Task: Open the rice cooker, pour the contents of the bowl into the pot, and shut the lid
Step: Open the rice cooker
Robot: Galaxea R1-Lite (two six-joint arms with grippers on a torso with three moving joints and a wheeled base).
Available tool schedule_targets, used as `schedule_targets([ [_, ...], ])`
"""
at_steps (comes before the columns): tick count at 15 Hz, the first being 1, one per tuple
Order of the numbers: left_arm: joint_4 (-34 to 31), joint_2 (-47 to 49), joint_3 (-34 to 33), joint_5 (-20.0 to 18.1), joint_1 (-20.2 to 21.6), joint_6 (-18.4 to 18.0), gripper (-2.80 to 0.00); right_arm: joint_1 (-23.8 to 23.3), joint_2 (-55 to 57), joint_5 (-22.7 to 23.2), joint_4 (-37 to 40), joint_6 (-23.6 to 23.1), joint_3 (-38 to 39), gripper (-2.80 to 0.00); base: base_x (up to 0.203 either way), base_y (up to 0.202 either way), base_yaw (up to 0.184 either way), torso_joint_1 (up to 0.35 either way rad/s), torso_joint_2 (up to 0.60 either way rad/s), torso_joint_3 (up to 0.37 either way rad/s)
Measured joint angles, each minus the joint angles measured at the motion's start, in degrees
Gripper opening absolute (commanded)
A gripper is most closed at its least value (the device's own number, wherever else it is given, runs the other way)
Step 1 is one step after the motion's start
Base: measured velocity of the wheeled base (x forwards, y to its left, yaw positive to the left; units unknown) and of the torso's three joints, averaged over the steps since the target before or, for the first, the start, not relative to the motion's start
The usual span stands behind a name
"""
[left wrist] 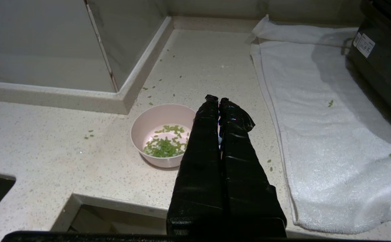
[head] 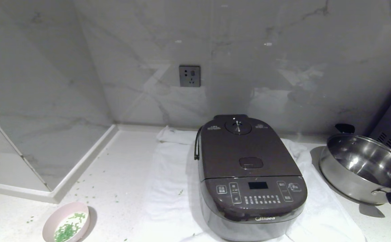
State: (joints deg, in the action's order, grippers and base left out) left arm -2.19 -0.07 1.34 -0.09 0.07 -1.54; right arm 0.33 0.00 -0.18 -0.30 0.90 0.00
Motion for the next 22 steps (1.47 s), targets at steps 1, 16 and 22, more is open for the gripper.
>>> schedule_targets([
  [1,0.0,0.0,0.0,0.0,0.0,0.0,-2.8,0.0,0.0,0.0,0.0,0.0,0.0,-2.8,0.0,0.0,0.0,0.0,0.0,0.0],
  [16,-0.4,0.0,-0.1,0.3,-0.1,1.7,-2.8,0.1,6.3,1.0,0.6,-1.5,-14.7,-2.8,0.0,0.0,0.0,0.0,0.0,0.0],
  [22,-0.4,0.0,0.0,0.3,-0.1,1.7,-2.8,0.5,30.8,11.2,1.5,-1.1,-35.3,-2.8,0.0,0.0,0.0,0.0,0.0,0.0],
])
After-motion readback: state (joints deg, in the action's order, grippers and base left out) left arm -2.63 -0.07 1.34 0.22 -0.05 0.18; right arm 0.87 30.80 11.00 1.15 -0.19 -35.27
